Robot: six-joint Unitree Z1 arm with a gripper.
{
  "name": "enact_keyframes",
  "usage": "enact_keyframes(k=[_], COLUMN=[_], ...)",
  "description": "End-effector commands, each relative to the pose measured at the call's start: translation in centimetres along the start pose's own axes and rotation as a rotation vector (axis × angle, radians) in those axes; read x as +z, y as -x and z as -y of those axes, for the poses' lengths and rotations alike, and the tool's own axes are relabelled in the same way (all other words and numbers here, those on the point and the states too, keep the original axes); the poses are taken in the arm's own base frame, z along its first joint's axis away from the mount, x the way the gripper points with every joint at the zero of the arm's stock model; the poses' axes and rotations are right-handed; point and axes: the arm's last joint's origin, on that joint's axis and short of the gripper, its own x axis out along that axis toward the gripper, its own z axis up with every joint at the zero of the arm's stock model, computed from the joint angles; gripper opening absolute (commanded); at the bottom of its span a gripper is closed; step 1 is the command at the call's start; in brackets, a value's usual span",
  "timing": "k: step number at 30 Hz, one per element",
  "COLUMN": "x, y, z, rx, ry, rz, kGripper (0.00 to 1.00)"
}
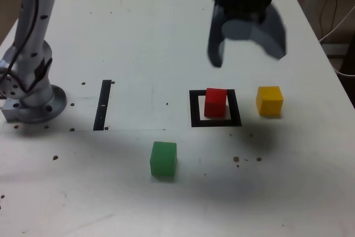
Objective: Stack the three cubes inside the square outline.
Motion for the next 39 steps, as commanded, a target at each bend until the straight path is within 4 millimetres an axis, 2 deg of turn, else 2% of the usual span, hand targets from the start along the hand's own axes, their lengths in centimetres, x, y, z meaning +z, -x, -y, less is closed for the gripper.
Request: enact_keyframes(k=[1, 4, 11, 23, 33, 39], x=[0.9, 2.2, 5.0, 6.3, 7.7, 7.8], y=[0.2, -0.3, -3.8, -7.2, -10.6, -11.5], z=[-0.1, -0.2, -0.2, -0.7, -1.3, -1.4], rx=[0.006, 0.003, -0.025, -0.057, -0.099, -0.107], ry=[0.0, 0.006, 0.024, 0.031, 0.023, 0.027], rz=[0.022, 0.032, -0.021, -0.088, -0.1, -0.101], kGripper=[1.0, 1.0, 1.0, 0.98, 0.9, 0.81])
